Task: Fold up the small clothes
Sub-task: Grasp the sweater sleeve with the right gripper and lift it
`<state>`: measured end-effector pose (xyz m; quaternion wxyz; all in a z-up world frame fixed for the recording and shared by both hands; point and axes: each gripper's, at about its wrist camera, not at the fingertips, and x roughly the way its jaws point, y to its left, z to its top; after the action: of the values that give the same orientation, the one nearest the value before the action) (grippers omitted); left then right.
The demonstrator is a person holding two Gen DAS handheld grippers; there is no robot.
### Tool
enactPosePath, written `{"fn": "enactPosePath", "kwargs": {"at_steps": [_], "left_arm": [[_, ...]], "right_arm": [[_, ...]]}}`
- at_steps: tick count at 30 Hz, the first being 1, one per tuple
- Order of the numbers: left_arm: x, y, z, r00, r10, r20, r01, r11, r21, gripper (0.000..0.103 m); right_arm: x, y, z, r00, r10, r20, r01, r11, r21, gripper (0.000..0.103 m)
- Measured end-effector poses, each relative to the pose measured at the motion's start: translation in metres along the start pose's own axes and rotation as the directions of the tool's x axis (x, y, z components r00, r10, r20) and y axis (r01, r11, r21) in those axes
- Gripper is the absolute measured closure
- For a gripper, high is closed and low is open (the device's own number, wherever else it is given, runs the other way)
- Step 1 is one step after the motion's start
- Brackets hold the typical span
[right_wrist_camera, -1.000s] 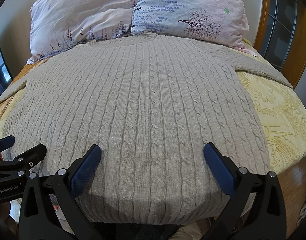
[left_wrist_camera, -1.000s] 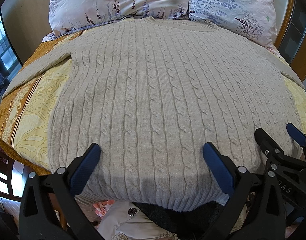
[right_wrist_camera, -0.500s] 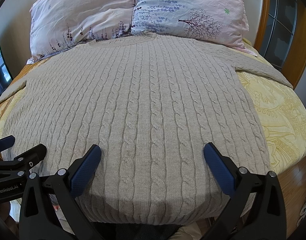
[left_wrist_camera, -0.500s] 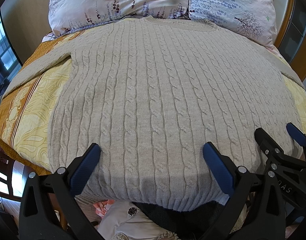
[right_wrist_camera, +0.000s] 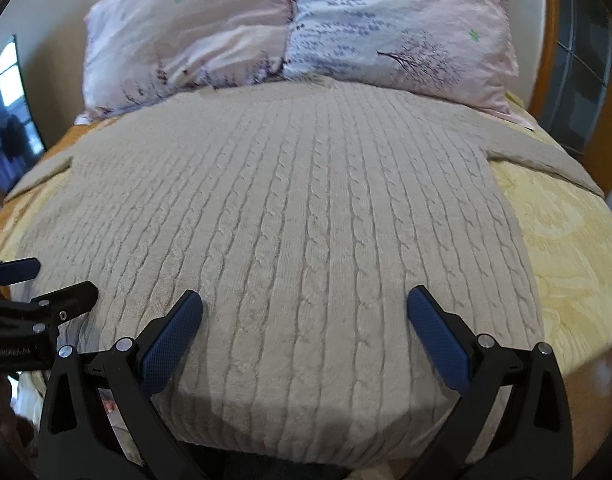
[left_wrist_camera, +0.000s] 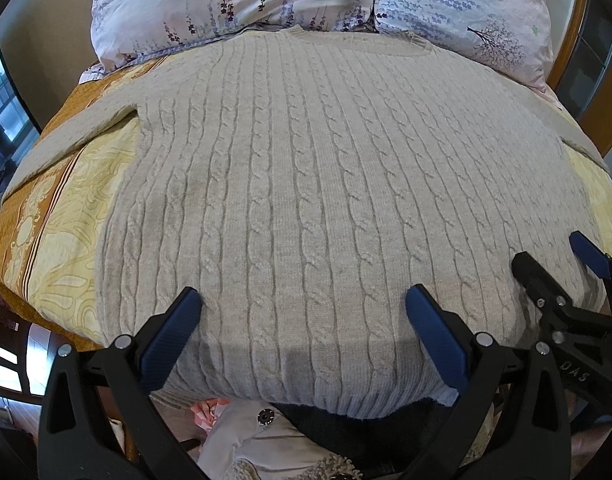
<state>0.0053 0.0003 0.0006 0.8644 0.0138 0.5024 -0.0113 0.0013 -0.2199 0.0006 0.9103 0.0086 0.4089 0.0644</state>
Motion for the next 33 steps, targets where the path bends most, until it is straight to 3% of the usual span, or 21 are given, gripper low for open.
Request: {"fn": "enactPosePath", "kwargs": {"at_steps": [4, 7, 10, 14, 16, 20, 24, 26, 28, 30, 33], "left_arm": [[-0.002, 0.006, 0.007, 1.0, 0.006, 0.028, -0.005, 1.0, -0.012, 0.002], [-0.005, 0.015, 0.016, 0.996, -0.006, 0.094, 0.009, 0.999, -0.035, 0.002], [-0.005, 0.022, 0.024, 0.986, -0.065, 0.151, 0.072, 0.996, -0.044, 0.002], [-0.005, 0.028, 0.037, 0.962, -0.155, 0.226, 0.164, 0.986, -0.021, 0.002], [-0.007, 0.027, 0.045, 0.951, -0.182, 0.248, 0.188, 0.982, -0.001, 0.002], [-0.007, 0.027, 0.067, 0.949, -0.177, 0.262, 0.178, 0.984, 0.019, 0.002], [-0.008, 0.034, 0.087, 0.937, -0.224, 0.27, 0.228, 0.974, 0.016, 0.002], [-0.007, 0.035, 0.095, 0.937, -0.215, 0.276, 0.219, 0.976, 0.018, 0.002], [-0.006, 0.035, 0.102, 0.936, -0.211, 0.281, 0.214, 0.977, 0.023, 0.002], [-0.002, 0.035, 0.108, 0.938, -0.213, 0.273, 0.214, 0.977, 0.026, 0.002], [0.006, 0.036, 0.114, 0.944, -0.221, 0.247, 0.222, 0.975, 0.022, 0.002]], "right_arm": [[-0.004, -0.043, 0.022, 0.997, 0.071, 0.02, -0.073, 0.988, 0.137, 0.001], [-0.005, -0.108, 0.049, 0.996, 0.073, 0.051, -0.086, 0.938, 0.337, 0.007], [0.007, -0.191, 0.07, 0.996, 0.071, 0.046, -0.084, 0.811, 0.579, 0.023], [0.03, -0.258, 0.079, 0.998, 0.064, 0.009, -0.05, 0.675, 0.736, 0.035], [0.04, -0.278, 0.08, 0.998, 0.055, -0.004, -0.032, 0.626, 0.779, 0.04], [0.061, -0.312, 0.077, 0.998, 0.059, 0.012, -0.041, 0.531, 0.846, 0.046], [0.075, -0.333, 0.083, 0.999, 0.045, 0.031, -0.049, 0.49, 0.87, 0.05], [0.074, -0.344, 0.081, 0.998, 0.039, 0.04, -0.053, 0.475, 0.878, 0.057], [0.076, -0.355, 0.079, 0.999, 0.025, 0.036, -0.044, 0.454, 0.89, 0.073], [0.077, -0.368, 0.076, 0.999, 0.001, 0.038, -0.035, 0.422, 0.906, 0.079], [0.072, -0.381, 0.07, 0.998, -0.06, 0.036, -0.009, 0.4, 0.916, 0.081]]}}
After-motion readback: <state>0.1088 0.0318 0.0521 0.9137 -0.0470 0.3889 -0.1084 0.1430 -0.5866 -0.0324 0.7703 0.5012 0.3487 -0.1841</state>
